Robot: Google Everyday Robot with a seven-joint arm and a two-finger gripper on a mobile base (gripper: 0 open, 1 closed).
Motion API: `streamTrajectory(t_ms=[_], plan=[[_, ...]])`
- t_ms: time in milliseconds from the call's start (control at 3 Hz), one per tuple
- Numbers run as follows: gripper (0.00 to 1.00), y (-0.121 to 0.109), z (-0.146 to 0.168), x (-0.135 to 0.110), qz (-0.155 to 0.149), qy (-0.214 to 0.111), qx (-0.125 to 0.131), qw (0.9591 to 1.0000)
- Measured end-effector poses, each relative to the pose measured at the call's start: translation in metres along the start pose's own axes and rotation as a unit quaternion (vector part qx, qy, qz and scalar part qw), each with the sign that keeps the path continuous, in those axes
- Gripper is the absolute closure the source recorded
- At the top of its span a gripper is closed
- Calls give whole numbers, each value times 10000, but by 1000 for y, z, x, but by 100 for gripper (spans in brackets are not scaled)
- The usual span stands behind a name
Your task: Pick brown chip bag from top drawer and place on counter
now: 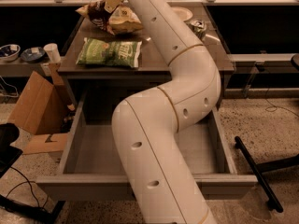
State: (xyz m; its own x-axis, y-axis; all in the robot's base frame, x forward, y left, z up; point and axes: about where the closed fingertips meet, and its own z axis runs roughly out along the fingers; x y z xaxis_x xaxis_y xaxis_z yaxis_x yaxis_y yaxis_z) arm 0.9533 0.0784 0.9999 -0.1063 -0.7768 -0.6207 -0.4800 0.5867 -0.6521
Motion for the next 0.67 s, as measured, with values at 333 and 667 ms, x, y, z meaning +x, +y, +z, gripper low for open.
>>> streamTrajectory(t_ms=[333,667], plan=[[0,-36,-49,9,-209,242,77,9995],[0,-69,-96,28,-264,784,266,9962]])
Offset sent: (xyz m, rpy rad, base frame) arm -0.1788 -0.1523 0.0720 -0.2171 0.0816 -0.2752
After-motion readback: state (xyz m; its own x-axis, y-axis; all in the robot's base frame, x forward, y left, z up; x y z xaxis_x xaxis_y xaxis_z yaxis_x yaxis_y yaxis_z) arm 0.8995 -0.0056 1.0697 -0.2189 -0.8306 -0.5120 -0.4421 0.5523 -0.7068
